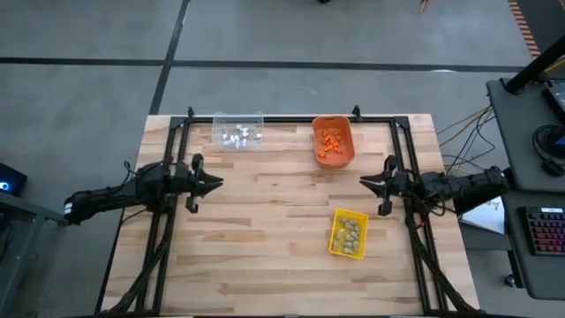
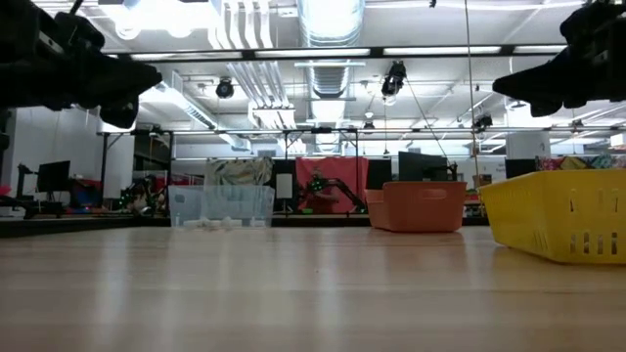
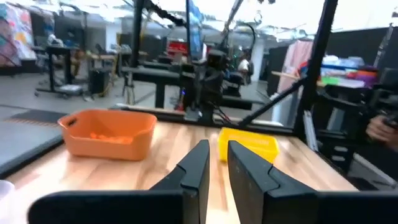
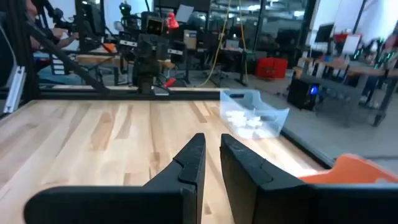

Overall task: Sort Halloween decoration
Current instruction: Return to Home Position

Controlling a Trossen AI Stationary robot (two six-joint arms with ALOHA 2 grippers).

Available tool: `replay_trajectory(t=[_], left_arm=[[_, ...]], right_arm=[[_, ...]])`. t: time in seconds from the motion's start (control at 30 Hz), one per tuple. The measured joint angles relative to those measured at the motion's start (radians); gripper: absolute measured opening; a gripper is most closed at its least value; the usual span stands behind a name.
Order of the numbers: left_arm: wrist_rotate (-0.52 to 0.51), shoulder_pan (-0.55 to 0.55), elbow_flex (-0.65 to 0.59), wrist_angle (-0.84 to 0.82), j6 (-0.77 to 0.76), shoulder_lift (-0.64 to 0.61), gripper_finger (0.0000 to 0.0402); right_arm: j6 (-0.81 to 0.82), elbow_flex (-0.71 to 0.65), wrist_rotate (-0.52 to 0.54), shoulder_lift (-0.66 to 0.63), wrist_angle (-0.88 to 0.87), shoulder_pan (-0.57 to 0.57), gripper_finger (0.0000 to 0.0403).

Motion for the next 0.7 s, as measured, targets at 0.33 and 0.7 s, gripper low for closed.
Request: replay_trajectory(t=[0.33,0.7], left_arm=[[-0.169,0.001,-0.002,-0.081,-0.036,0.029,0.004],[-0.185,0.001,0.006,-0.094,0.183,0.097,0.004]], right_arm=[[-0.02,0.0,0.026,0.018,-0.002,0.0,0.0043],[0.019,0.0,0.026,0.034,-0.003,0.0,0.0043]])
